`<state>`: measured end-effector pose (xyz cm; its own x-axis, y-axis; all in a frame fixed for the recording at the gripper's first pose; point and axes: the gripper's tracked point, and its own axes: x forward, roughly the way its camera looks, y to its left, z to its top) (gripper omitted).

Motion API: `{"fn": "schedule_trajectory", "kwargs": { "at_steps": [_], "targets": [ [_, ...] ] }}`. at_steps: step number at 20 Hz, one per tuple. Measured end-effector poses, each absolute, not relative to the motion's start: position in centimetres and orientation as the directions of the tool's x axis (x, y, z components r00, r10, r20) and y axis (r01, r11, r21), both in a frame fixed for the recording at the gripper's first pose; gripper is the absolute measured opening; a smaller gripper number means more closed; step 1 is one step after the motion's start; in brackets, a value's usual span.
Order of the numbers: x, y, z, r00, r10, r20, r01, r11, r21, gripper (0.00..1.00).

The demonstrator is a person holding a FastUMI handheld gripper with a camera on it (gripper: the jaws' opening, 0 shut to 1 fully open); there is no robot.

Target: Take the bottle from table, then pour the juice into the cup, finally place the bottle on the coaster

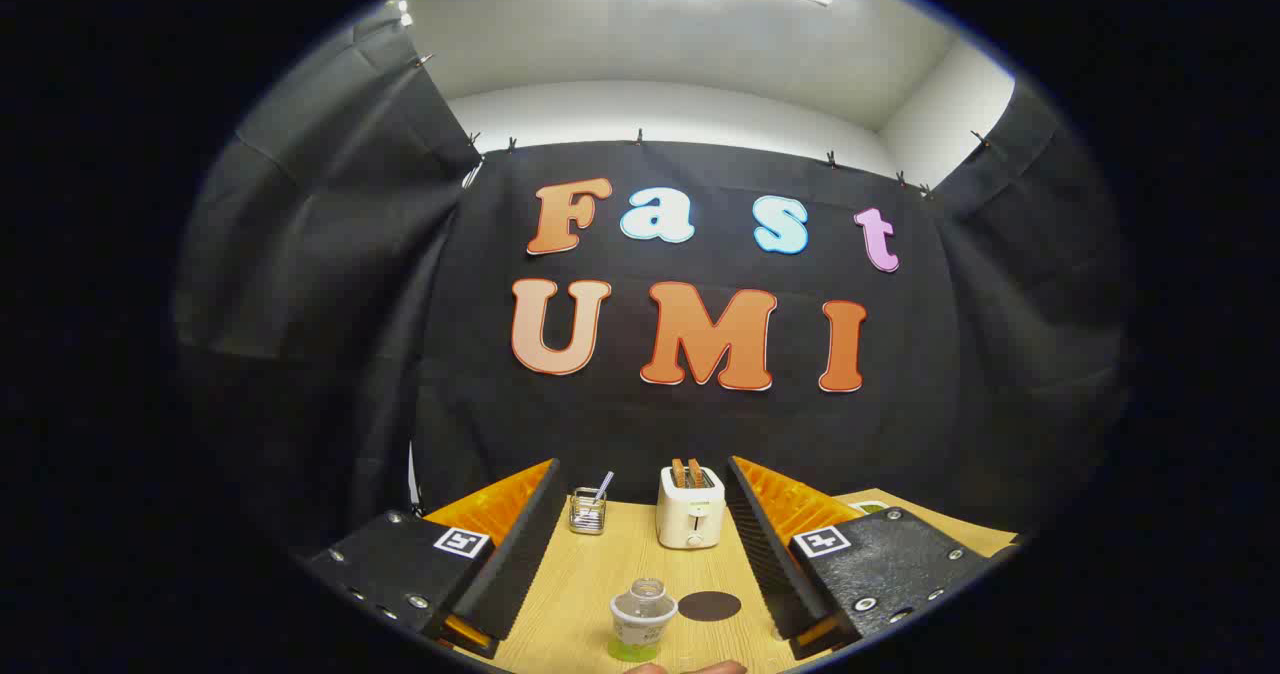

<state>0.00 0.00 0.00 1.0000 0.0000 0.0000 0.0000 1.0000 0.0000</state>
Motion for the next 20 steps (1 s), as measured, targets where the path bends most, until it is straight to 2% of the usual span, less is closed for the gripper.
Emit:
{"fn": "schedule_trajectory", "kwargs": {
  "at_steps": [9,16,20],
  "targets": [
    [-0.3,0.7,-0.6,0.999,-0.017,-0.035,0.017,1.000,-0.001,0.95],
    [-0.9,2.8,0.1,0.999,0.042,-0.002,-0.042,0.999,0.011,0.95],
    [-1.4,1.3,0.0,0.999,-0.035,-0.026,0.033,0.998,-0.057,0.95]
  ]
}}
